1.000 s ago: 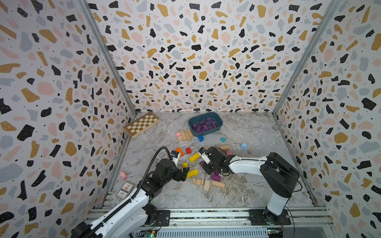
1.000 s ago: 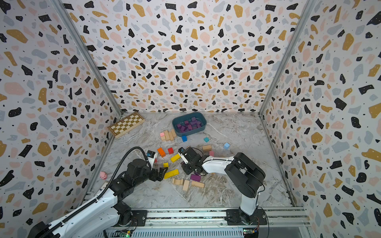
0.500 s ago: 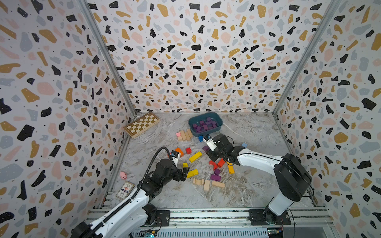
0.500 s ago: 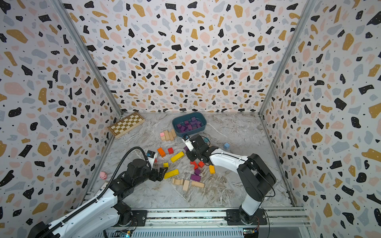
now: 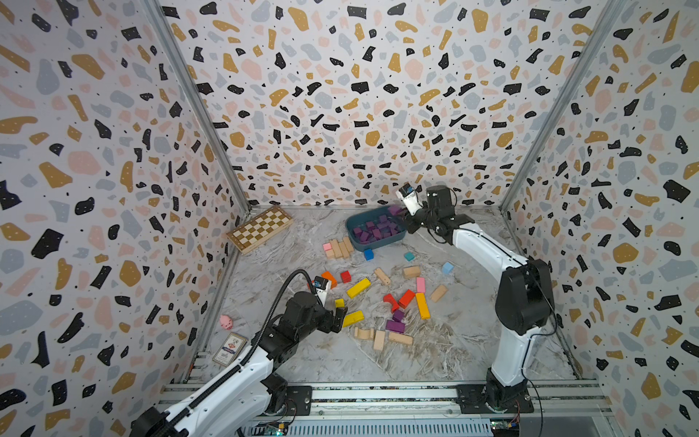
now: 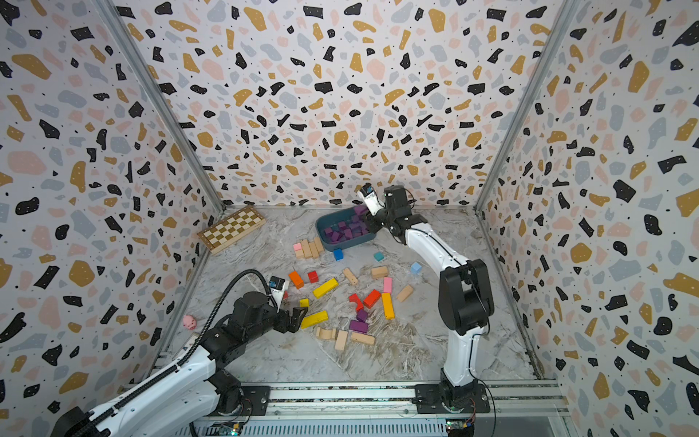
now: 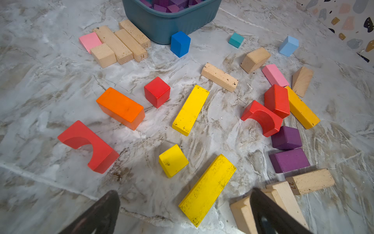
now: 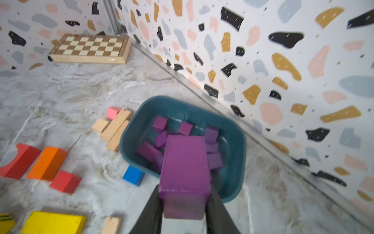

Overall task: Pick purple bricks into the storage bin
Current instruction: Place the building block in the storage box.

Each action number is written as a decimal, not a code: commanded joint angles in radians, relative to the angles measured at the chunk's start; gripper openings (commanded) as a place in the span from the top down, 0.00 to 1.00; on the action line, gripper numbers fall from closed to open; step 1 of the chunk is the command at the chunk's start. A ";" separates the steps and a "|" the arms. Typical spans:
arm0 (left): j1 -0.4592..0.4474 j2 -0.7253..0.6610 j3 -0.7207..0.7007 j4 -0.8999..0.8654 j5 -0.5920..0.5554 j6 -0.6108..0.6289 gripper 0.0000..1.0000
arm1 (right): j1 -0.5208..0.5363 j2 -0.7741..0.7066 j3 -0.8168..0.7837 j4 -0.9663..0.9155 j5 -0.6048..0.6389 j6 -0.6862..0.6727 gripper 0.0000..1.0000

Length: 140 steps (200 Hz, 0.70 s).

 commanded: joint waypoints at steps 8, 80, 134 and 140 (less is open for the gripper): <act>0.003 -0.008 -0.016 0.037 -0.008 0.000 0.01 | -0.011 0.098 0.154 -0.241 -0.176 -0.344 1.00; 0.003 -0.016 -0.019 0.037 -0.005 0.000 0.01 | -0.024 0.294 0.439 -0.418 -0.216 -0.768 1.00; 0.002 -0.021 -0.021 0.039 -0.005 0.000 0.01 | -0.027 0.446 0.565 -0.484 -0.171 -0.907 1.00; 0.002 -0.020 -0.020 0.038 -0.004 -0.001 0.01 | -0.028 0.454 0.565 -0.483 -0.165 -0.911 1.00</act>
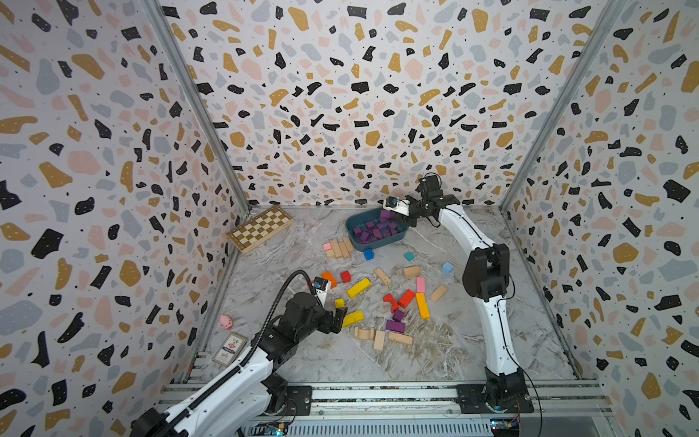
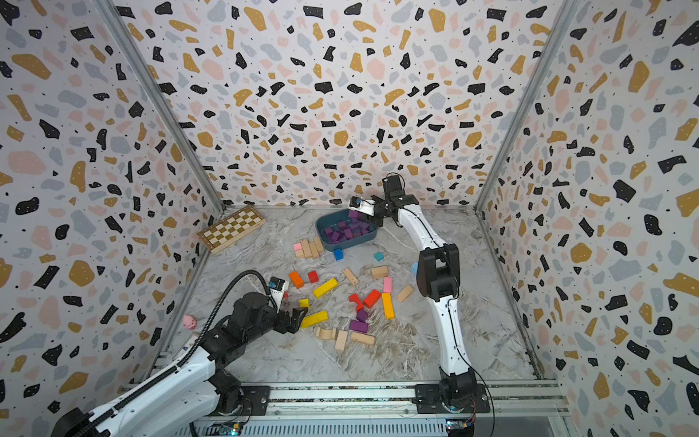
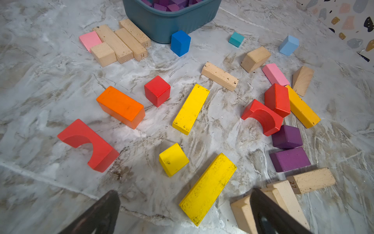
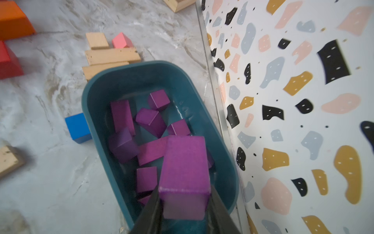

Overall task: Pick purple bricks into the storage bin
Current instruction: Place the building block in the storage box.

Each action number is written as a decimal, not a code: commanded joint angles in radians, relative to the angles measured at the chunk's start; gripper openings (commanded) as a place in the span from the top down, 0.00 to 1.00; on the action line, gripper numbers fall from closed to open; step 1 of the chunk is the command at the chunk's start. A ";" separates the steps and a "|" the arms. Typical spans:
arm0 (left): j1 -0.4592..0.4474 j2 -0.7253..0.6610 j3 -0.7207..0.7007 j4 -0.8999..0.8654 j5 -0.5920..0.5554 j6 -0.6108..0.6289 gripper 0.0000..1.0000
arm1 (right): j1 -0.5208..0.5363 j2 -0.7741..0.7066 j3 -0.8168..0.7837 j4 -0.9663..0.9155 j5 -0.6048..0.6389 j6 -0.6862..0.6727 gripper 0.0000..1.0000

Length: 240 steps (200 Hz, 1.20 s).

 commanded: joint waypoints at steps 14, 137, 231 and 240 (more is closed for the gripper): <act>0.002 -0.008 -0.009 0.036 -0.002 0.000 0.01 | -0.008 0.036 0.028 -0.069 0.018 -0.085 1.00; 0.003 0.034 0.005 0.047 0.001 0.005 0.01 | 0.000 0.050 0.016 -0.034 0.015 -0.035 0.84; 0.002 0.018 -0.001 0.047 -0.001 0.006 0.01 | 0.012 -0.028 -0.031 0.016 0.021 0.020 0.55; 0.003 0.018 -0.001 0.047 -0.001 0.004 0.01 | 0.015 -0.037 -0.040 0.028 0.025 0.021 0.47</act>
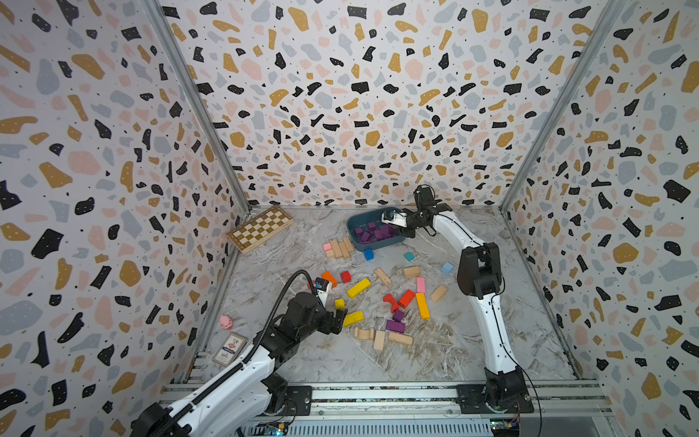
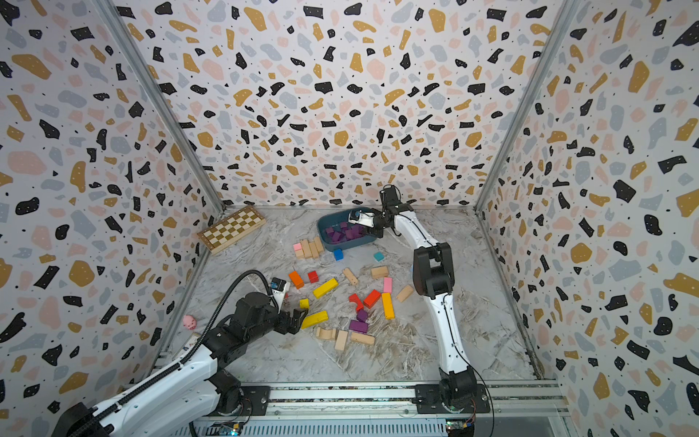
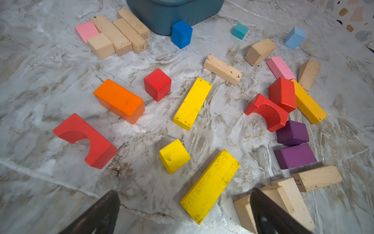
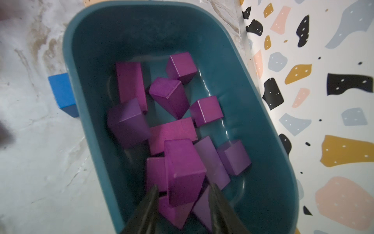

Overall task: Pick purple bricks into the storage bin
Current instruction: Place the building block in the storage box.

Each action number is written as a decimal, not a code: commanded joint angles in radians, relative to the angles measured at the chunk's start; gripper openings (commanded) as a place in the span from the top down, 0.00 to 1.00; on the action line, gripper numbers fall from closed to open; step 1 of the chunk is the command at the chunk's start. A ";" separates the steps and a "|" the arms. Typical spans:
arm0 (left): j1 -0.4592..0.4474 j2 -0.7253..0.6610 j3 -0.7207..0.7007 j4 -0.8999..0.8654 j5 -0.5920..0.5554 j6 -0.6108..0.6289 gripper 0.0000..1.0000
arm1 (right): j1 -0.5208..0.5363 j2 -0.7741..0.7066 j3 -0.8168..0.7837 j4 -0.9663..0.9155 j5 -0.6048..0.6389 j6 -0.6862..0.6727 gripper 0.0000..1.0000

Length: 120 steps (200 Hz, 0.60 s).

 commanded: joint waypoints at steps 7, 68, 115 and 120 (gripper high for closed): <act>0.003 -0.013 -0.001 0.042 -0.002 0.005 0.01 | 0.010 -0.112 -0.026 0.031 0.005 0.030 0.03; 0.003 -0.021 -0.004 0.040 -0.003 0.004 0.01 | 0.036 -0.206 -0.090 0.098 0.054 0.107 0.00; 0.003 -0.024 -0.005 0.042 -0.002 0.004 0.01 | 0.070 -0.336 -0.233 0.181 0.133 0.303 0.00; 0.003 -0.025 -0.005 0.043 -0.001 0.004 0.01 | 0.070 -0.352 -0.256 0.193 0.127 0.330 0.00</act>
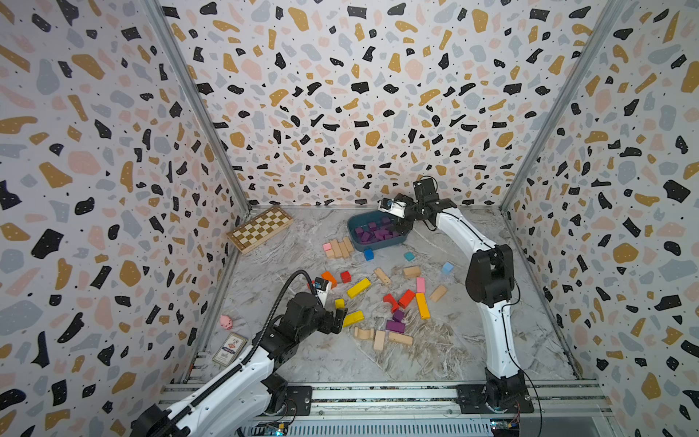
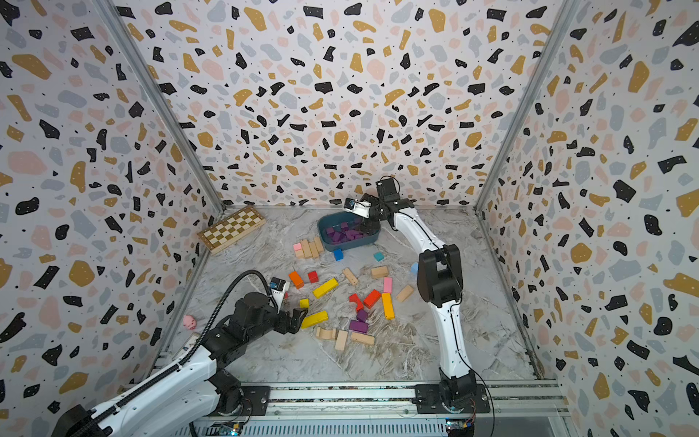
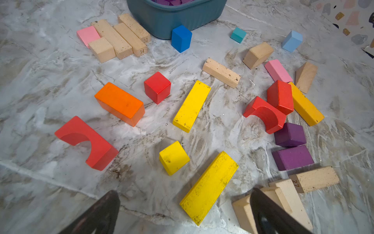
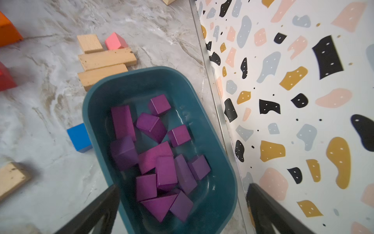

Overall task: Pick purple bricks into the storage bin
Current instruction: Place the building block in the storage box, then pick up the building block from the center of the board.

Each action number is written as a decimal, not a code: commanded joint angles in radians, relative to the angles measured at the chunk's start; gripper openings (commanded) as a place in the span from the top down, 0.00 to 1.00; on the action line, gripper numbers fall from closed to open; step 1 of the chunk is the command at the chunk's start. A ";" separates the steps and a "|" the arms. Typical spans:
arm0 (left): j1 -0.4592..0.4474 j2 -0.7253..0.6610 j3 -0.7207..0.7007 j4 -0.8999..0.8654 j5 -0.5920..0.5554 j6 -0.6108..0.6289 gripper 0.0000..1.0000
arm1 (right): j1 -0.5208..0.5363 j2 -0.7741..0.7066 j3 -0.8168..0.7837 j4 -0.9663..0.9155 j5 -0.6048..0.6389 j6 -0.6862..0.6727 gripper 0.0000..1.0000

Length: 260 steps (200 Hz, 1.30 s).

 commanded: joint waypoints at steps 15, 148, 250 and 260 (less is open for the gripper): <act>0.003 -0.016 -0.007 0.043 0.000 0.003 0.01 | 0.016 -0.151 -0.131 0.075 0.003 0.209 0.00; 0.003 -0.051 -0.018 0.037 0.006 0.002 0.01 | 0.179 -0.742 -1.087 0.314 0.104 0.678 0.00; 0.003 -0.031 -0.013 0.039 0.007 -0.001 0.01 | 0.396 -1.027 -1.472 0.339 0.316 0.946 0.06; 0.002 -0.028 -0.011 0.038 0.007 -0.001 0.01 | 0.408 -1.022 -1.492 0.349 0.313 0.969 0.09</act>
